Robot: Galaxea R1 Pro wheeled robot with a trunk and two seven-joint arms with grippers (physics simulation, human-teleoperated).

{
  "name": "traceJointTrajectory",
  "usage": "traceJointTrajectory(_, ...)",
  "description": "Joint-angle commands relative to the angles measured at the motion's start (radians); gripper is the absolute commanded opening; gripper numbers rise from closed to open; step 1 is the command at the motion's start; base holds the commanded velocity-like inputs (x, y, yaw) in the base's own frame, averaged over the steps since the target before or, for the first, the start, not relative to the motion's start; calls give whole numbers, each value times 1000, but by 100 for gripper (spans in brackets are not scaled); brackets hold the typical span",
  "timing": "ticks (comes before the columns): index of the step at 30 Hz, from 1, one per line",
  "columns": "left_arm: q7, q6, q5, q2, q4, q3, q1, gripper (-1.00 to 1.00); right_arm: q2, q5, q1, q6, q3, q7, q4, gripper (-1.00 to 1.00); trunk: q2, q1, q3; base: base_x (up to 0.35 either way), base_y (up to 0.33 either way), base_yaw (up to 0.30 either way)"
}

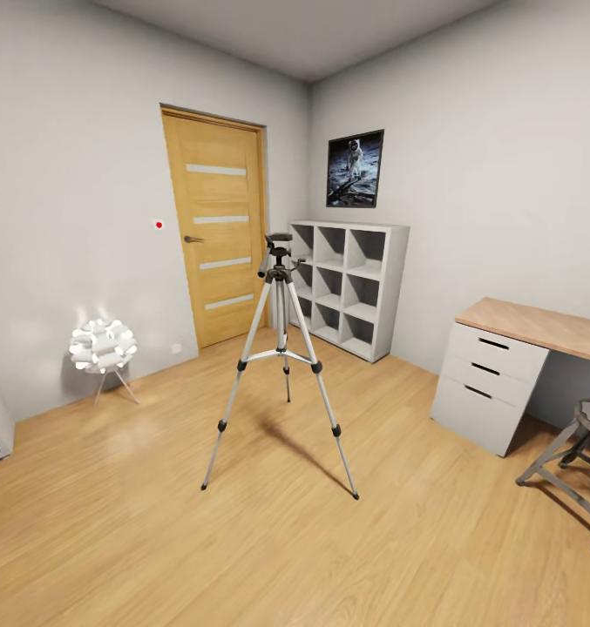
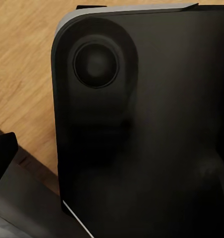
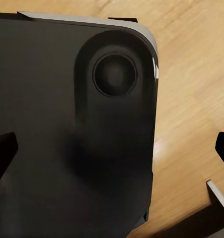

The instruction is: Attach the digital camera to the camera tripod in the bedroom.

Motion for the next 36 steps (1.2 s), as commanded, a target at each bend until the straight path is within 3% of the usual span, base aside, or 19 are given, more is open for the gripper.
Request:
traceJointTrajectory(1,0,-2,0,0,-1,1,0,100,0,1,0,-3,1,0,0,100,0,0,-1,0,0,0)
traceJointTrajectory(7,0,-2,4,0,-1,1,0,100,0,3,0,-3,1,0,0,100,0,0,-1,0,0,0)
traceJointTrajectory(19,-2,0,55,1,-1,-1,0,100,4,4,0,-2,1,0,0,100,0,0,-1,88,0,0)
traceJointTrajectory(30,-2,0,60,1,-1,-1,0,100,6,5,0,1,2,1,0,100,0,0,-1,281,0,2)
traceJointTrajectory(36,-2,0,60,1,-1,-1,0,100,5,7,0,3,2,2,0,100,0,0,-1,97,0,188)
